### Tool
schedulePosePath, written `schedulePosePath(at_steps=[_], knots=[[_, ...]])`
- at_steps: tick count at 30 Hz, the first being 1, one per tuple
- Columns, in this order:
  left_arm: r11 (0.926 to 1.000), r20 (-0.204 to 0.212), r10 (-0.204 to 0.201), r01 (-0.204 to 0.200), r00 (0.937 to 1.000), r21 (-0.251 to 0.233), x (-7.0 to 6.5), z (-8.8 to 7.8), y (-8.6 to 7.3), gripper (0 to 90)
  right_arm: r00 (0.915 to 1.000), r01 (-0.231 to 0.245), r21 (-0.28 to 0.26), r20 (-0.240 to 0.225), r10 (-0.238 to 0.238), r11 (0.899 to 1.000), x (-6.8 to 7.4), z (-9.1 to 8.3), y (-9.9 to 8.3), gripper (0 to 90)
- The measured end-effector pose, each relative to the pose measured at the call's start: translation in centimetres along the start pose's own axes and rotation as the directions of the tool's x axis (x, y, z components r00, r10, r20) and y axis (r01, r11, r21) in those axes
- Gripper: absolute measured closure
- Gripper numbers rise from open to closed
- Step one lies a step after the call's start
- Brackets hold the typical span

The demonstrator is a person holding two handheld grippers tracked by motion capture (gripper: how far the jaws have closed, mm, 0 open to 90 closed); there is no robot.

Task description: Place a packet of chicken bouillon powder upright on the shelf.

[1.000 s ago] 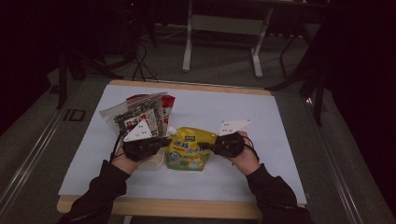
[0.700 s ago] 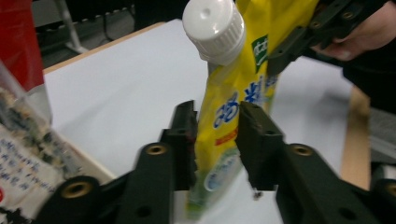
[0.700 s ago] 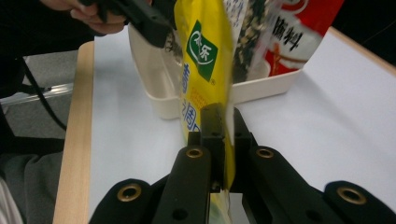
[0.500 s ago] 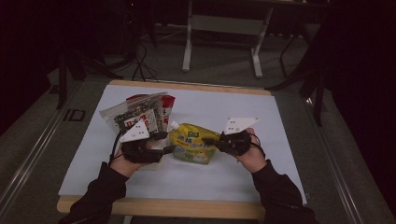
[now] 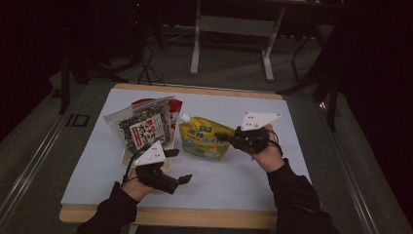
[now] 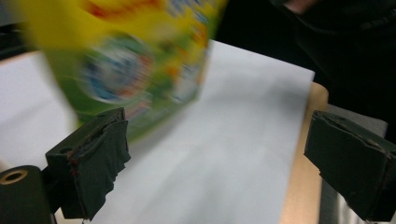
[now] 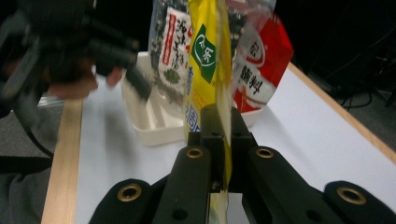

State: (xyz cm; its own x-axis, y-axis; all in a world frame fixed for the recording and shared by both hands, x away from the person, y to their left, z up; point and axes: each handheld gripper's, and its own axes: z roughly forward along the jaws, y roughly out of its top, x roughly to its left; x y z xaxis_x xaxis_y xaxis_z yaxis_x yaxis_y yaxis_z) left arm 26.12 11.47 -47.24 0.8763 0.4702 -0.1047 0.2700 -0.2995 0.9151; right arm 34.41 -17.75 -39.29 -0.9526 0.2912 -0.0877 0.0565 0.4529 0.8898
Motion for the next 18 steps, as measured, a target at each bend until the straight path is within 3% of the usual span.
schedulePosePath(at_steps=[5, 9, 15, 18], knots=[[0.9991, 0.042, 0.03, -0.031, 0.9987, 0.029, -1.4, 1.8, -1.1, 7.9, 0.9995, 0.028, -0.011, -0.012, -0.028, 1.0, 0.3, 0.2, 1.3, 90.0], [0.9982, 0.085, 0.027, -0.031, 0.996, 0.05, -1.9, 2.9, -1.9, 7.8, 0.9987, 0.047, -0.014, -0.02, -0.047, 0.999, 0.5, 0.5, 2.2, 90.0], [0.9939, 0.115, 0.074, -0.083, 0.9906, 0.072, -2.5, 3.7, -2.5, 7.9, 0.9972, 0.063, -0.03, -0.04, -0.064, 0.998, 0.9, 1.3, 3.4, 90.0], [0.994, 0.14, 0.063, -0.075, 0.9881, 0.079, -2.7, 4.1, -3.0, 7.9, 0.9953, 0.079, -0.035, -0.052, -0.081, 0.996, 1.2, 1.8, 3.9, 90.0]])
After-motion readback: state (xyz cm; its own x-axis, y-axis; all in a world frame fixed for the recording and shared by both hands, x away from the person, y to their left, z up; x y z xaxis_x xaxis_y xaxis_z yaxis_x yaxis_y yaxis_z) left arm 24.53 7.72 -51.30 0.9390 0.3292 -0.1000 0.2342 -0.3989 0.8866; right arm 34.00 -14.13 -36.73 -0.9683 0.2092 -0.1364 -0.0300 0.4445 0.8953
